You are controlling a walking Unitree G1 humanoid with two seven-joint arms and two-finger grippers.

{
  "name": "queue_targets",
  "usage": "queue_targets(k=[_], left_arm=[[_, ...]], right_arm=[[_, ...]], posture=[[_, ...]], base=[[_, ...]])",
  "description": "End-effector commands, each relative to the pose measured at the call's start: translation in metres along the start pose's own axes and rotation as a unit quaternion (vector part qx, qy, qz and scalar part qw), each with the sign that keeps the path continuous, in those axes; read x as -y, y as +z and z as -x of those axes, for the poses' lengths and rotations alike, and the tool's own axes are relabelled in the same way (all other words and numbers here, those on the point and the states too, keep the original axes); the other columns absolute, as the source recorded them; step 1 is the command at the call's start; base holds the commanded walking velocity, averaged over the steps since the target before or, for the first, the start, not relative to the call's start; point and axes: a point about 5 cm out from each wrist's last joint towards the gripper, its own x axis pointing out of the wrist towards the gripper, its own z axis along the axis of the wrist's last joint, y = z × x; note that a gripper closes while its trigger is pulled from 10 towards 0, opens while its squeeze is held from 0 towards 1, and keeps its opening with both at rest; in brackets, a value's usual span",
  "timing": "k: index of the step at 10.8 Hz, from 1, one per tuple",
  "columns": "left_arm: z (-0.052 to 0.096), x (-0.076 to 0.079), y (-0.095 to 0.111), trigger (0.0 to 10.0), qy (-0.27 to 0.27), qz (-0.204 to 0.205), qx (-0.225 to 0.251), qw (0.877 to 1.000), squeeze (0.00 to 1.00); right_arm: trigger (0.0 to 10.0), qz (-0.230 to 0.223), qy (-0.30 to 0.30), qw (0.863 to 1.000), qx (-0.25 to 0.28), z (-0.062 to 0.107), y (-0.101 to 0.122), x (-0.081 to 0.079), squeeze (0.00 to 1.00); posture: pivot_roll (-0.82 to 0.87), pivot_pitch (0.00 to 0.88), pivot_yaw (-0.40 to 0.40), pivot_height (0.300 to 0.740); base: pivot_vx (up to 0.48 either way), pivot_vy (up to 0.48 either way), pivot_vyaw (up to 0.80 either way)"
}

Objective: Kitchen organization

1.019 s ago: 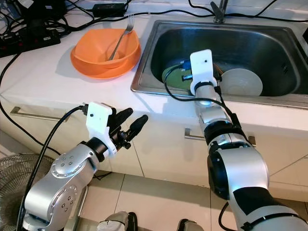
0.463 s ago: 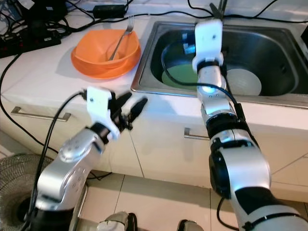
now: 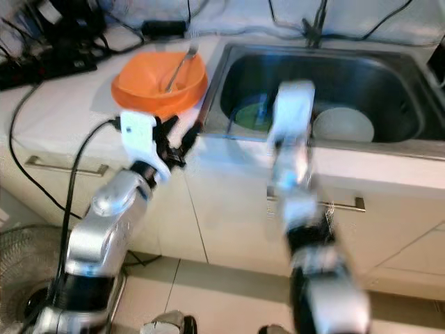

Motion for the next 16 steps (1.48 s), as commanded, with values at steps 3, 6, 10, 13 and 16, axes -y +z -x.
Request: queue_targets(k=[3, 6, 10, 13, 16], left_arm=[[-0.011, -0.021, -0.003, 10.0, 0.050, -0.018, 0.021, 0.998, 0.00], [-0.010, -0.022, -0.018, 10.0, 0.075, -0.033, 0.038, 0.996, 0.00], [-0.012, -0.017, -0.017, 10.0, 0.090, -0.029, 0.065, 0.993, 0.00], [-0.012, -0.018, -0.016, 10.0, 0.091, -0.038, 0.067, 0.993, 0.00], [-0.013, -0.019, -0.014, 10.0, 0.094, -0.039, 0.072, 0.992, 0.00]], right_arm=[[10.0, -0.028, 0.020, 0.999, 0.007, 0.015, 0.009, -0.018, 0.00], [10.0, -0.024, 0.020, 0.999, 0.009, 0.015, 0.010, -0.014, 0.00], [10.0, -0.043, 0.003, 0.999, -0.014, 0.016, 0.004, -0.010, 0.00], [10.0, -0.038, 0.003, 0.999, -0.008, 0.014, 0.006, -0.010, 0.00], [10.0, -0.039, 0.005, 0.999, -0.003, 0.013, 0.008, -0.010, 0.00]], posture=[[0.13, 0.000, 0.051, 0.740], [0.13, 0.000, 0.046, 0.740], [0.13, 0.000, 0.044, 0.740], [0.13, 0.000, 0.044, 0.740], [0.14, 0.000, 0.042, 0.740]], base=[[0.000, 0.000, 0.00], [0.000, 0.000, 0.00], [0.128, 0.000, 0.00], [0.285, 0.000, -0.50], [0.295, 0.000, 0.00]])
